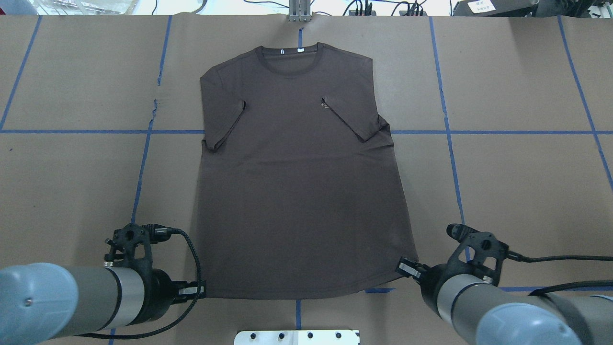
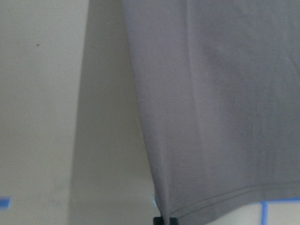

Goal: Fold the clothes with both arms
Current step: 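Lift the hem with both grippers and fold it toward the collar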

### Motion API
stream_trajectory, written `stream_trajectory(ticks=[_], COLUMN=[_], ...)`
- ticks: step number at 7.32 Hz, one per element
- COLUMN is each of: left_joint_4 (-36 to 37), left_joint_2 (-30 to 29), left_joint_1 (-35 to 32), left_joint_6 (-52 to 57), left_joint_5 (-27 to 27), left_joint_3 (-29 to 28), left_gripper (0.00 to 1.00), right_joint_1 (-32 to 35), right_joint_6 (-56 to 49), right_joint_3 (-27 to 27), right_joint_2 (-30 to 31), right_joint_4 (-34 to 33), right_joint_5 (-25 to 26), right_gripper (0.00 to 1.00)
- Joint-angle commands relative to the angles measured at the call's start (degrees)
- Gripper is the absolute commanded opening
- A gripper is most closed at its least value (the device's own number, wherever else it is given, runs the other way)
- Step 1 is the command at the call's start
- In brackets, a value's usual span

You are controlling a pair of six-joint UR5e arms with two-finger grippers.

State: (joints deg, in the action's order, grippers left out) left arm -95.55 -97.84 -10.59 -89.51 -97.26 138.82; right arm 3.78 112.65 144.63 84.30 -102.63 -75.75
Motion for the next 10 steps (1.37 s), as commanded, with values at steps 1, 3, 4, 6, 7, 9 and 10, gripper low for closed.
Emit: stream_trajectory(ticks=[1,3,4,6,7,9,10], left_joint_4=[23.74,24.44,24.44,24.18,23.48,12.98,7.45], left_joint_2=[-12.83,-14.48,-14.75,-18.15,-20.26,-20.72,-20.72], left_joint_1=[-2.84,-6.87,-13.69,-25.14,-27.80,-30.97,-31.33], left_joint_6=[0.21,4.91,11.74,23.10,25.24,25.61,27.09], left_joint_5=[-4.24,-4.61,-4.95,-7.40,-7.42,-7.33,-7.16], left_joint_3=[10.85,7.98,5.26,-4.11,-8.52,-19.32,-24.86], left_gripper=[0.00,0.00,0.00,0.00,0.00,0.00,0.00], right_joint_1=[2.36,6.13,12.25,27.43,32.39,37.34,37.88], right_joint_6=[0.03,-4.15,-9.07,-17.60,-20.25,-20.89,-21.41], right_joint_3=[10.23,7.53,3.07,-7.98,-14.66,-28.02,-34.96], right_joint_2=[-6.12,-11.32,-15.18,-22.64,-26.34,-27.17,-28.91], right_joint_4=[-13.43,-16.02,-16.02,-15.14,-12.70,1.14,6.95], right_joint_5=[-6.57,-7.30,-7.65,-17.63,-19.59,-21.54,-21.55], right_gripper=[0.00,0.00,0.00,0.00,0.00,0.00,0.00])
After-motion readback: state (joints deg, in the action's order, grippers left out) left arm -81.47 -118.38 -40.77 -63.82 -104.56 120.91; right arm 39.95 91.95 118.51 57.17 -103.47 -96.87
